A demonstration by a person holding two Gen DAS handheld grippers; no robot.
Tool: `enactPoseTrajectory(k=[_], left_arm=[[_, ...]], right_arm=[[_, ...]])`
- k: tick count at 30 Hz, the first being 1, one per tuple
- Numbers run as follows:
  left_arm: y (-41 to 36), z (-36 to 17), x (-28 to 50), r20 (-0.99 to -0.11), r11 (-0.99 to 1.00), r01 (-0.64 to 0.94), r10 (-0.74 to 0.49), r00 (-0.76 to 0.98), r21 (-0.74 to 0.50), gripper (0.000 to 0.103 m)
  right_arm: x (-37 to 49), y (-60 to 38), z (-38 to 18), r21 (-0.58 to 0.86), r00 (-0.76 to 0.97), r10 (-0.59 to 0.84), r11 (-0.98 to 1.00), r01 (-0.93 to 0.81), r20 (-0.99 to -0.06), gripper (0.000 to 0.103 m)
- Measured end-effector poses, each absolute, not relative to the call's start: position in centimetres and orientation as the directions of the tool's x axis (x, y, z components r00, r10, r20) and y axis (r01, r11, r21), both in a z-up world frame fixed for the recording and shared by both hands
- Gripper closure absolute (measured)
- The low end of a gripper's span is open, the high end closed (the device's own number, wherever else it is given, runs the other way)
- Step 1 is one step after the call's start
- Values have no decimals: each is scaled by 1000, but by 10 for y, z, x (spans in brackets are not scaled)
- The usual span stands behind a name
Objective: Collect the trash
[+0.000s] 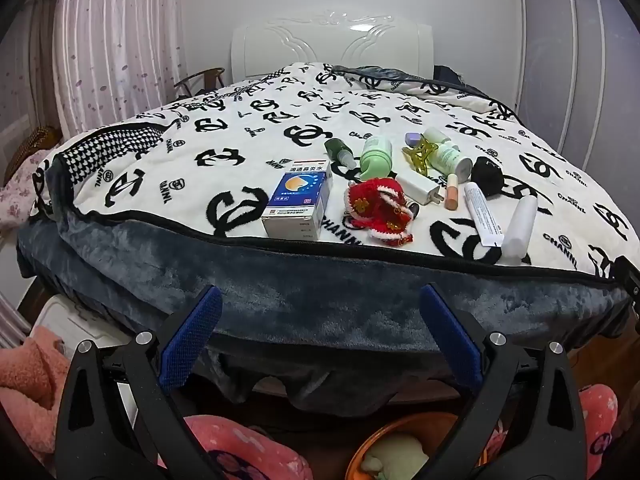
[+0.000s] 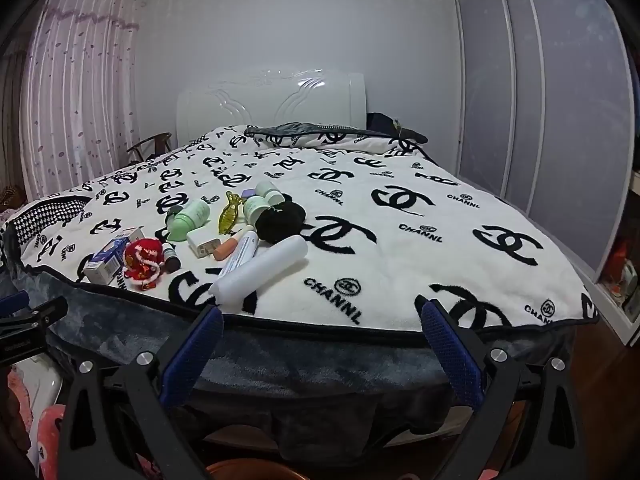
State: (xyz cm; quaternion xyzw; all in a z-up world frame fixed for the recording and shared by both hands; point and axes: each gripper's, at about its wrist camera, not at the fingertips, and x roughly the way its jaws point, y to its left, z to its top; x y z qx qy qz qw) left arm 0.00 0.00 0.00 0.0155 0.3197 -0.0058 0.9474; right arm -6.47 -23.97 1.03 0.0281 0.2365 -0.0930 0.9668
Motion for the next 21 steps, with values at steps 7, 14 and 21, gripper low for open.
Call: enactPoseTrajectory(k=[7,14,21], left_arm=[[0,0,0,-609,1000,23,-7,793,19,7],[1,-2,-3,-608,1000,22,-4,794,22,7],[2,-7,-6,-612,999,22,-2,791,26,7]], right_arm=[[-65,-239,8,13,866,-163,981,192,-472,5],[-65,-239,9,13,865,-161,982,190,-475,5],[-65,-239,9,15,866,-160,982,190,-474,5]])
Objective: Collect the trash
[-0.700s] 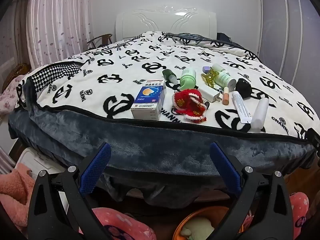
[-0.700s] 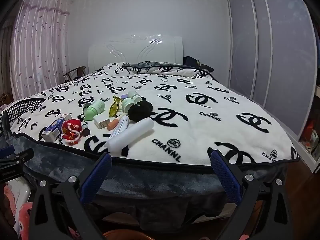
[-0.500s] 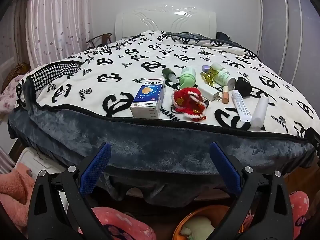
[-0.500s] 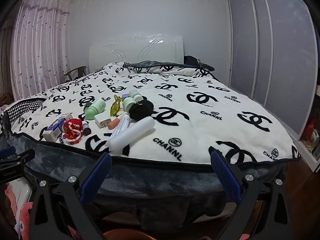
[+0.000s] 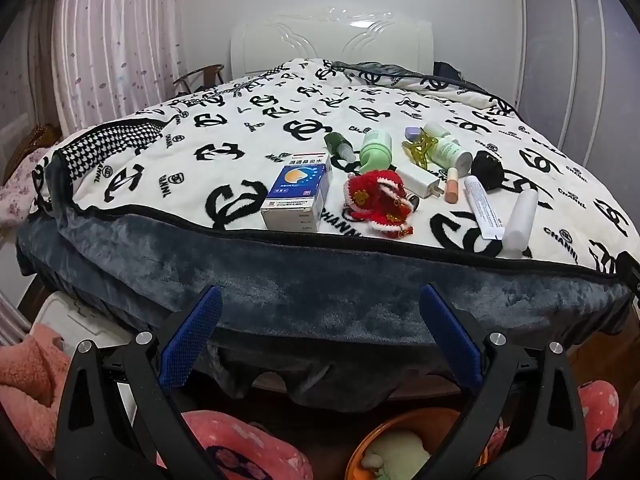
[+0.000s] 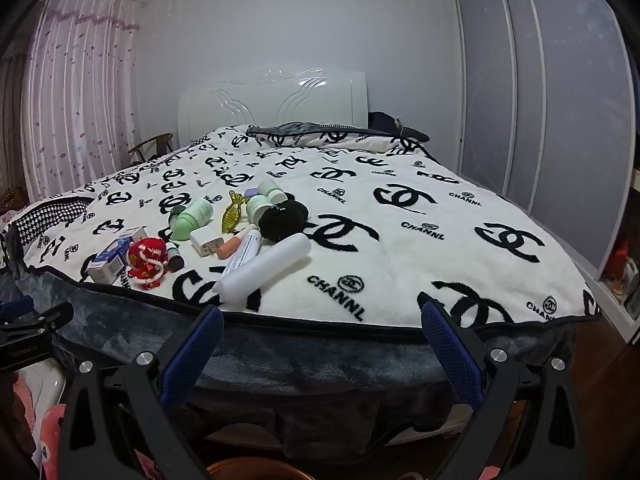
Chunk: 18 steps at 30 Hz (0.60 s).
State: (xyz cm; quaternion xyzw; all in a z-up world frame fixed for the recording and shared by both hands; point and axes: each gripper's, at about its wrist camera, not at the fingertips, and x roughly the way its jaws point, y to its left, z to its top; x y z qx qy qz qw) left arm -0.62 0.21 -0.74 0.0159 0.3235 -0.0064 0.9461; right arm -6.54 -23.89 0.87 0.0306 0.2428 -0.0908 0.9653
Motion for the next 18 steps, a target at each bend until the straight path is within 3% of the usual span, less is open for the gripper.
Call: enactPoseTrajectory(k=[18], left_arm=[[4,-7,-4,-616,999,22,-3,788,24,7]], right_arm=[[-66,-238,10,18,865,-160,981,191,-475,5]])
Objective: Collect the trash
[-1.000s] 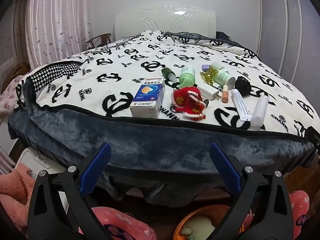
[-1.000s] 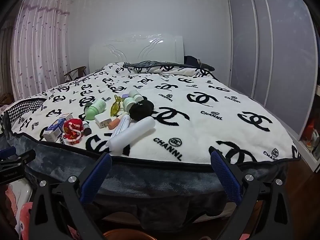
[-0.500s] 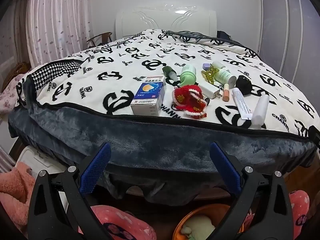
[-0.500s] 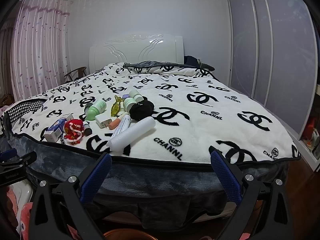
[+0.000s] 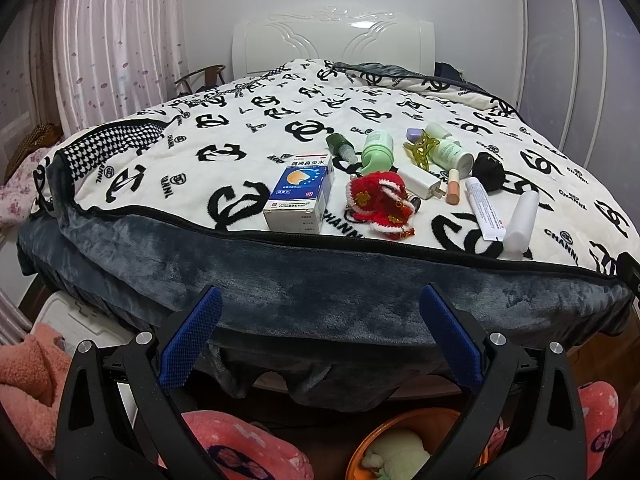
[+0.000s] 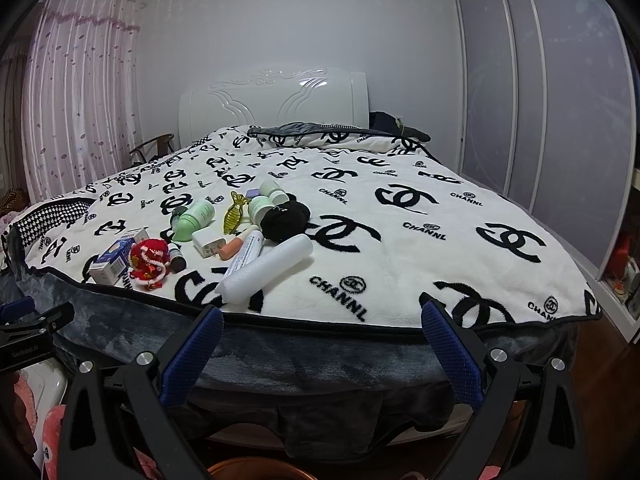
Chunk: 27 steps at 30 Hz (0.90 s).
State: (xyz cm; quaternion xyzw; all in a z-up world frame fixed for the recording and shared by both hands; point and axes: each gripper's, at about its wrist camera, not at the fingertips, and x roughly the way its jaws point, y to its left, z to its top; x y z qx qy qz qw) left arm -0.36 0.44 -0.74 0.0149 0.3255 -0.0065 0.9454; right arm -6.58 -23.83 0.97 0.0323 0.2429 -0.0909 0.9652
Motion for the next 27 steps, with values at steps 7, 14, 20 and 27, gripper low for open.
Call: enactPoseTrajectory(k=[7,14,20,27], left_arm=[[4,-7,-4,-617,1000,21,-3,787,22,7],[4,-6,-3,-616,1000,21,-2,787,23,7],[6,-9,-5,-618,999,21,-2,786,24,7],[4,-7,-3,-617,999,22,-3,787,24,7]], right_arm=[[-65,-238,9,19,866,-158,982,189,-475,5],[-65,-237,9,20,866,-157,982,189,-476,5],[-65,-237,8,22,865,-157,982,190,-476,5],[-66,-237,8,22,866,-156,982,189,-476,5]])
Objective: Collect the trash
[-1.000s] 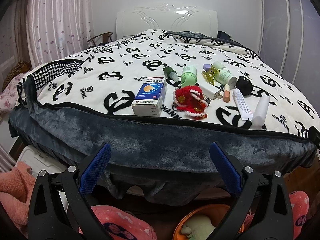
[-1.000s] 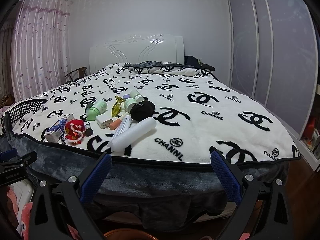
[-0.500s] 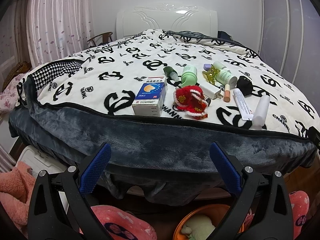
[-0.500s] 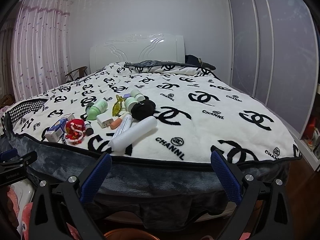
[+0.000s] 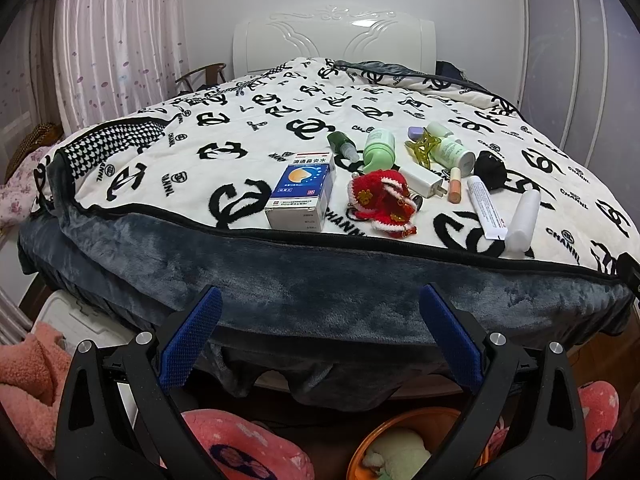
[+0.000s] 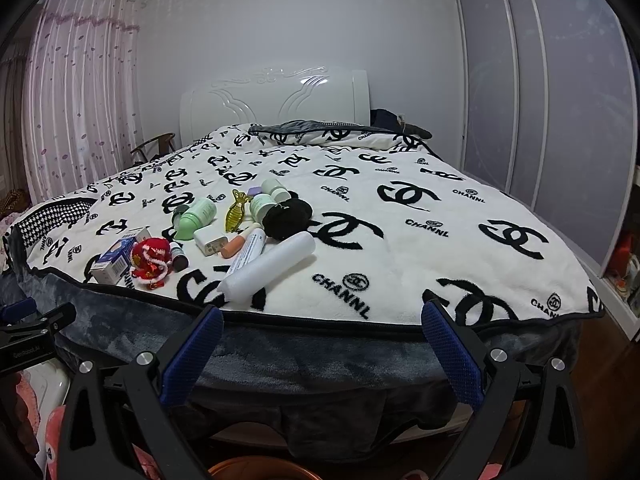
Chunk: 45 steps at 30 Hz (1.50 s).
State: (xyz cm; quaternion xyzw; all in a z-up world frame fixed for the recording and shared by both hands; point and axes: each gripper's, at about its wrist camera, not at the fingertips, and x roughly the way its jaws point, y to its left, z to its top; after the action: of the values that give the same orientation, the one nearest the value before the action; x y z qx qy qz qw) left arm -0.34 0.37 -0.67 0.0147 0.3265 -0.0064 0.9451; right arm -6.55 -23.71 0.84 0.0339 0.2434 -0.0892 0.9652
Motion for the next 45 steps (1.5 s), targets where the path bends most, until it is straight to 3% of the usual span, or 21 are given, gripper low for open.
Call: enactPoseTrajectory(k=[33,41,45], left_arm=[[15,-10,-5,-620,999,33,-18,784,12,7],[38,1,75,-627,1000,9,3,779,16,7],[47,-3,133,-683,998,57,-51,729,-14,7]], right_arm=[[-65,-237,5,25,863,-153,982,188,-482,5],[-66,-229,-2,24,858,-149,982,185,-492,5],[-59,-239,-8,31,849,-145,982,186,-508,5]])
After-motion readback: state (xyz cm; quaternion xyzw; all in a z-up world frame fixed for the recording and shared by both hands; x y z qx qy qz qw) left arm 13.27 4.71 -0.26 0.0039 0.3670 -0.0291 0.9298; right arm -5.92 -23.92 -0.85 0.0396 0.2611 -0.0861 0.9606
